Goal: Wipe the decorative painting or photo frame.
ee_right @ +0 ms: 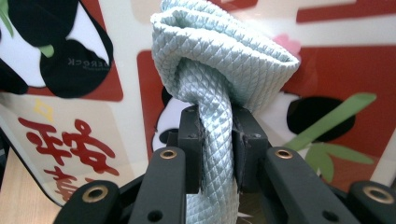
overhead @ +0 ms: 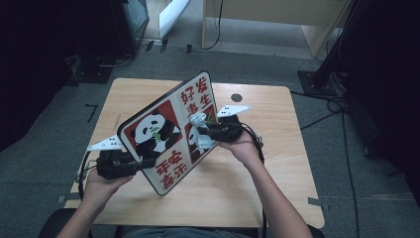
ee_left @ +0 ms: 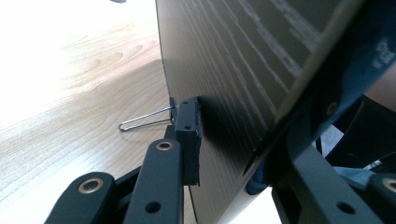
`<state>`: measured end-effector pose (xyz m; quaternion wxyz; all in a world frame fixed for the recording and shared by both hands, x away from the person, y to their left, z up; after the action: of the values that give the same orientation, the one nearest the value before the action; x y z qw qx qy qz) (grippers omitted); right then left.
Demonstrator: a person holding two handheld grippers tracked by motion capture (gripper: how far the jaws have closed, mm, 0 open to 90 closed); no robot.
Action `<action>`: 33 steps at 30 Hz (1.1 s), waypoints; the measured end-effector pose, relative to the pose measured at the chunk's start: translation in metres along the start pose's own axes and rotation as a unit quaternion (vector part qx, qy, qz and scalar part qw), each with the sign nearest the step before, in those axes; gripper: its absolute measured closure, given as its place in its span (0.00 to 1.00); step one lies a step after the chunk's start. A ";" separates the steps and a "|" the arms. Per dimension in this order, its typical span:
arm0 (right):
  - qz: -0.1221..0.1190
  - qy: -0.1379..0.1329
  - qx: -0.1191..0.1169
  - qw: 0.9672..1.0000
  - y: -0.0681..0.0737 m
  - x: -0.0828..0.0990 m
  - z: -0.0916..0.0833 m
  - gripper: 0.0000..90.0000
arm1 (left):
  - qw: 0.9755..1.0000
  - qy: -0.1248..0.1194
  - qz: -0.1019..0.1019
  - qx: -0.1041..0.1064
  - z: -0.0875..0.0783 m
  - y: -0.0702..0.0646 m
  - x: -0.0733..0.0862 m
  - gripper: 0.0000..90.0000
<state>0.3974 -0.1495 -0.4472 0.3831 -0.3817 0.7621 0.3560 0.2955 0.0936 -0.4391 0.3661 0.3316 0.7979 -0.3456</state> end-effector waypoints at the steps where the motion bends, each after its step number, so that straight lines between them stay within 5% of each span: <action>1: 0.000 0.000 0.000 1.000 -0.001 0.002 0.000 0.85 | 1.000 0.000 0.000 0.000 0.000 0.000 0.000 0.79; 33: 0.018 0.033 0.013 0.999 -0.008 0.051 0.010 0.85 | 1.000 0.001 0.004 0.004 0.000 0.001 -0.001 0.79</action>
<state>0.3861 -0.1605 -0.4968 0.3559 -0.3748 0.7855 0.3403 0.2968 0.0940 -0.4390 0.3655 0.3369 0.7953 -0.3470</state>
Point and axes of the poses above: each handheld gripper's, and its own axes: z roughly forward along the jaws, x roughly out of its underside, y roughly to its left, the point moved 7 cm from there along z, roughly forward along the jaws, and after that the axes turned 5 degrees about -x, right-handed, at the moved point
